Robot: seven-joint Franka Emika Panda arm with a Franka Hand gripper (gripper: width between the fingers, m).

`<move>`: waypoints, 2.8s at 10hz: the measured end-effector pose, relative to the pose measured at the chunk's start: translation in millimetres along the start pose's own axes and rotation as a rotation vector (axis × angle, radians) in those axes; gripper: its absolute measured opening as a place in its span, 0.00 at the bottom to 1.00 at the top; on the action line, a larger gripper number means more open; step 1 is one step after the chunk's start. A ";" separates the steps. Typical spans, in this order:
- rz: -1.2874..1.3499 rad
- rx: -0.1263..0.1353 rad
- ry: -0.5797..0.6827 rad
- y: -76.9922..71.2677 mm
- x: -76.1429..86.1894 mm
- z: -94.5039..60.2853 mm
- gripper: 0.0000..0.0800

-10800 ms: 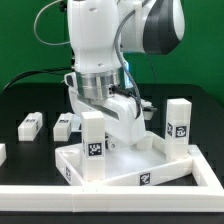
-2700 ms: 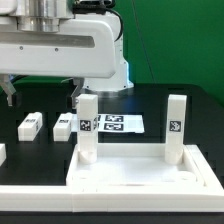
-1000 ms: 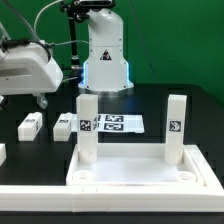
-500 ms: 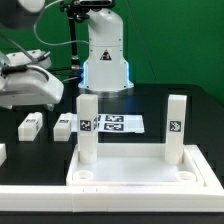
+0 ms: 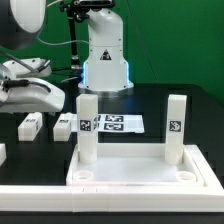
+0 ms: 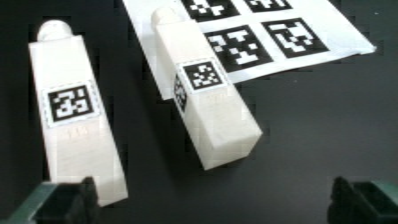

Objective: Assemble desk

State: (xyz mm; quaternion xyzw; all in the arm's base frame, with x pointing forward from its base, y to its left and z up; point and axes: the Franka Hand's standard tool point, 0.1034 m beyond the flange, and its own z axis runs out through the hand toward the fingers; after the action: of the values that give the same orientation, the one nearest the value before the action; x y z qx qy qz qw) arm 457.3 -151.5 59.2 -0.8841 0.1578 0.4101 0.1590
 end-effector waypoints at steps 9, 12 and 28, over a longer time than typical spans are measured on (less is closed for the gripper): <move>0.011 -0.022 -0.017 -5.1 1.0 28.9 0.81; 0.011 -0.021 -0.018 -4.9 0.7 29.0 0.81; 0.023 -0.034 -0.042 -2.4 -2.2 75.3 0.81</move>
Offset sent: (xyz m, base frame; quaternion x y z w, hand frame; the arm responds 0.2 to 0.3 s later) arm -0.0143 0.0102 -0.0079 0.0038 0.0059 0.0212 0.9998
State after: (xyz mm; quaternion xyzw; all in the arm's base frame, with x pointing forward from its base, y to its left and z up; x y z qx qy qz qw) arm 406.1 -118.1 15.0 -0.8761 0.1576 0.4328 0.1426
